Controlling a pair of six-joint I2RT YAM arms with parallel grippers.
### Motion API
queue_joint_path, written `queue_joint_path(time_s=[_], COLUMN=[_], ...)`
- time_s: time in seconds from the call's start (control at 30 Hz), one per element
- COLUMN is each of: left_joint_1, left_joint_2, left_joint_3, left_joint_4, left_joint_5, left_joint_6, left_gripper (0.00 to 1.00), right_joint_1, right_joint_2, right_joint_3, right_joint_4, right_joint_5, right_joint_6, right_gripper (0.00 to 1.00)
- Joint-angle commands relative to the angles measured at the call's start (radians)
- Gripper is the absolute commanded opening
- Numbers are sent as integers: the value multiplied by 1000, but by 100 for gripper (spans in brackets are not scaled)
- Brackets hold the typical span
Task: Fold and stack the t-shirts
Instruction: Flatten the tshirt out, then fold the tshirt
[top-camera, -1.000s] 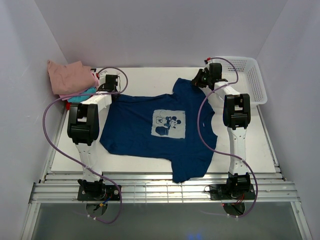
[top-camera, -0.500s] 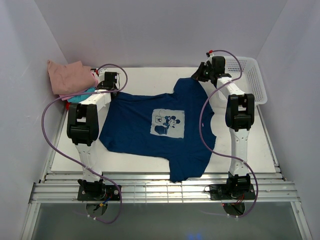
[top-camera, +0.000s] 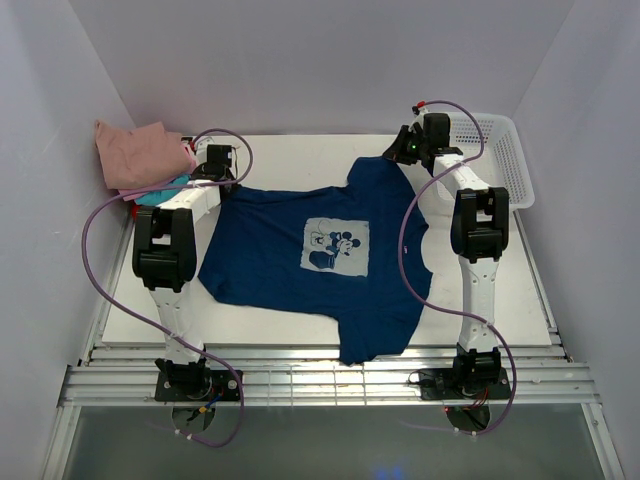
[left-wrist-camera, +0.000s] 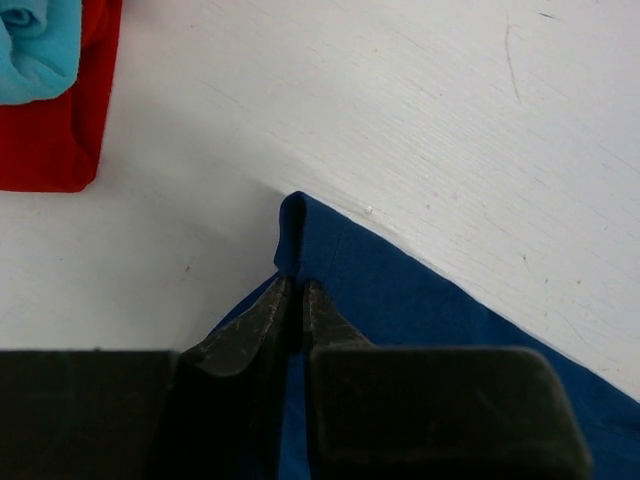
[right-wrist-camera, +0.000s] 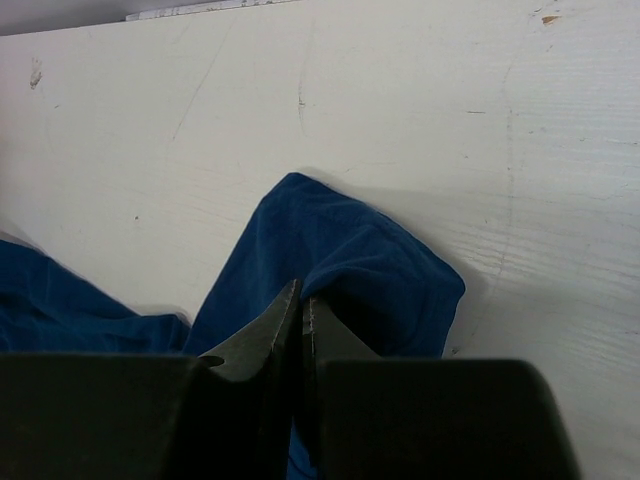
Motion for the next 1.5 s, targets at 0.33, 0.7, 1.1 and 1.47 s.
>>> queue_joint_path(time_s=[0.33, 0.7, 1.1, 1.47], left_joint_1=[9, 9, 9, 9], left_joint_2=[-87, -116, -107, -52], left_joint_3=[-19, -28, -28, -25], left_joint_4=[24, 17, -1, -24], left_joint_5=[78, 103, 60, 40], left_joint_6=[-44, -46, -24, -27], left_gripper=[22, 34, 35, 53], right_joint_1=[-3, -3, -3, -4], right_joint_2=[-52, -50, -56, -50], right_joint_3=[2, 2, -26, -30], right_joint_4=[2, -1, 8, 8], right_joint_5=[-17, -17, -20, -22], right_joint_6=[-19, -22, -19, -21], right_gripper=[8, 8, 8, 8])
